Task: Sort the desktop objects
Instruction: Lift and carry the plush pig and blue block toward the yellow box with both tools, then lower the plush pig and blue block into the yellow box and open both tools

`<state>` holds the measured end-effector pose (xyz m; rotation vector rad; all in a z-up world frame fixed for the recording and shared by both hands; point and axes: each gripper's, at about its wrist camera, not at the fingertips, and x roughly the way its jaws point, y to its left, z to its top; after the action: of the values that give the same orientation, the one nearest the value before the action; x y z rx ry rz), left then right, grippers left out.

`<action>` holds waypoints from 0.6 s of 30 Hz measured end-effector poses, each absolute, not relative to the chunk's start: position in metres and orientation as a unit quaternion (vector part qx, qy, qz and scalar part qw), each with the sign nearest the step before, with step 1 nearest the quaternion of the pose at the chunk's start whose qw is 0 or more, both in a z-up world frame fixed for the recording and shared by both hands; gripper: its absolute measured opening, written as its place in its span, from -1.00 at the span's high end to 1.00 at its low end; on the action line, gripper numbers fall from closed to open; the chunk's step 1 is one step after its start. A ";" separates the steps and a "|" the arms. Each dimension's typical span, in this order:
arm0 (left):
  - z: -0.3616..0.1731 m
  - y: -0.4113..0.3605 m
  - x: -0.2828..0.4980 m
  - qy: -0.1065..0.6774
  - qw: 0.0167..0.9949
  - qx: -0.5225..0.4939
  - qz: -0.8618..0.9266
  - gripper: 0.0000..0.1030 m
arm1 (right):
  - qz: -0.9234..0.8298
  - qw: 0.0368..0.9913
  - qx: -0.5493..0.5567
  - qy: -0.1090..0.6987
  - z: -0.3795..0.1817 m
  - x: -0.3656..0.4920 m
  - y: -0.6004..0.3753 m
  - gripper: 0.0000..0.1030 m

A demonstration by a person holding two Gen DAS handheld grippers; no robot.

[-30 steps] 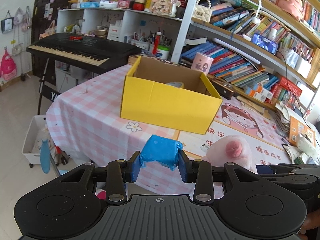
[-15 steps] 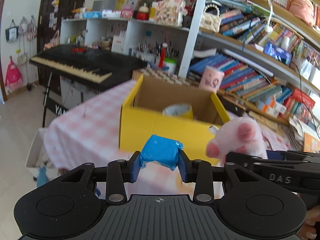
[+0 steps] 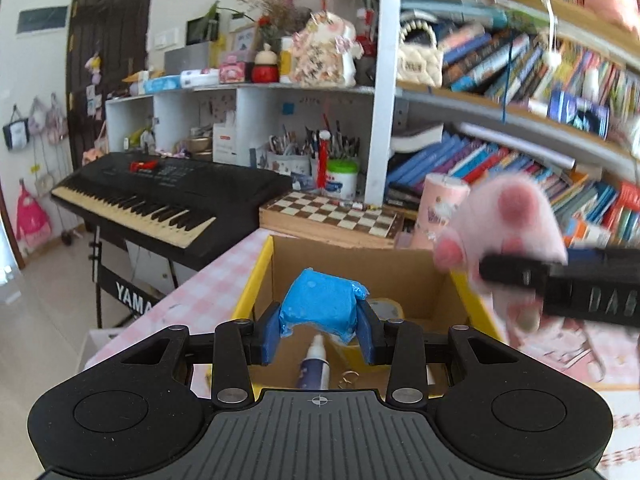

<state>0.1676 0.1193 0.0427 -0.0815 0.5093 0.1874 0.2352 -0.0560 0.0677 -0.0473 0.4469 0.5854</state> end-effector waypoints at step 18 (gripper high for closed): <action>-0.025 0.110 0.235 0.381 0.916 0.012 0.121 0.22 | 0.368 0.858 -0.082 0.349 0.010 0.344 0.043 -0.16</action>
<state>0.2349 0.1103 -0.0248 0.0256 0.7842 0.2489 0.3440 0.0433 0.0104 -0.1715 0.7326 0.7730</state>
